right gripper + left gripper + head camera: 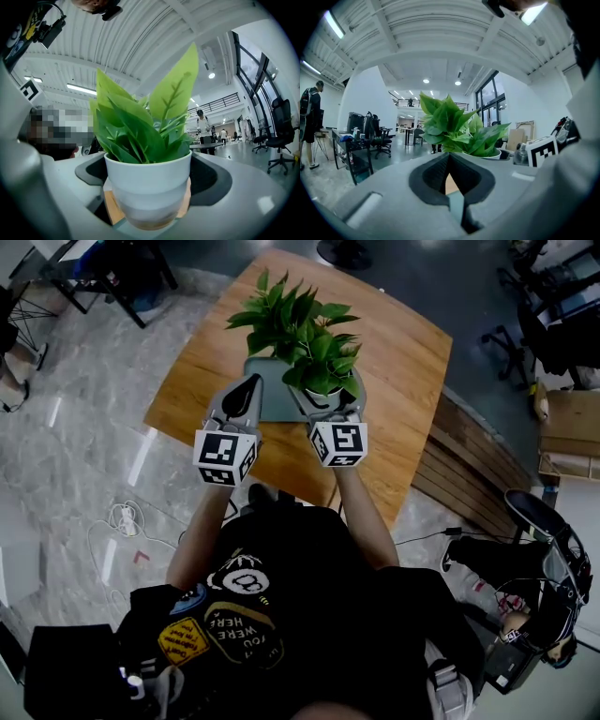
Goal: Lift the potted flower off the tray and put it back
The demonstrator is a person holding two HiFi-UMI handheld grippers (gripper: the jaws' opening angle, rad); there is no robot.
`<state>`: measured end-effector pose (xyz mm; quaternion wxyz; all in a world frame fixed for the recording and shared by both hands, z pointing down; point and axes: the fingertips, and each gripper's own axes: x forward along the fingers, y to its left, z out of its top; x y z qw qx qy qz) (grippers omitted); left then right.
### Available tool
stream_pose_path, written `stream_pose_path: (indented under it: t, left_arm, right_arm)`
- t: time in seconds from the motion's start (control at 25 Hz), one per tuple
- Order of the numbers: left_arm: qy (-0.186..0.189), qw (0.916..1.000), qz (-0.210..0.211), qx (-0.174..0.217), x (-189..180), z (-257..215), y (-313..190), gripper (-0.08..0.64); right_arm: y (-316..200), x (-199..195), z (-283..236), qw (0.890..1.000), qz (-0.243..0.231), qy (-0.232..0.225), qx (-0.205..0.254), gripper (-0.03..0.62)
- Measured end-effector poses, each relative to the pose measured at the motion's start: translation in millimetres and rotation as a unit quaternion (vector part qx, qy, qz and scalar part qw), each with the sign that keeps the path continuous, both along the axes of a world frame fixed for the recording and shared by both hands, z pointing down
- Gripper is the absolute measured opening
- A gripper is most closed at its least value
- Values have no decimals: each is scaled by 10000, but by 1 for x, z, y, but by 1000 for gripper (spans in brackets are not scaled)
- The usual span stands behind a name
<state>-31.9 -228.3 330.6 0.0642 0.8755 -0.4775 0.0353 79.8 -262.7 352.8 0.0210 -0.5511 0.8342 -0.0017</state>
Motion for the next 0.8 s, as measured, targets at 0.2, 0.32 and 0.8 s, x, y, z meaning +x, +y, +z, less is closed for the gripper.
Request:
stream_pose_path:
  t: [0.2,0.32,0.8]
  left_arm:
    - [227,9996,34,173,-4,-6,-1,0]
    - [193,9996,53,192,-4,-8,0,0]
    - [124,9999,31,78,2,2,2,0]
  right_arm:
    - [-1,0,0,10000,6,-21,-17,523]
    - [-1,0,1,10000,9,-34,-36,523]
    - [-8,3,18,9999,-117,-74,-81,523]
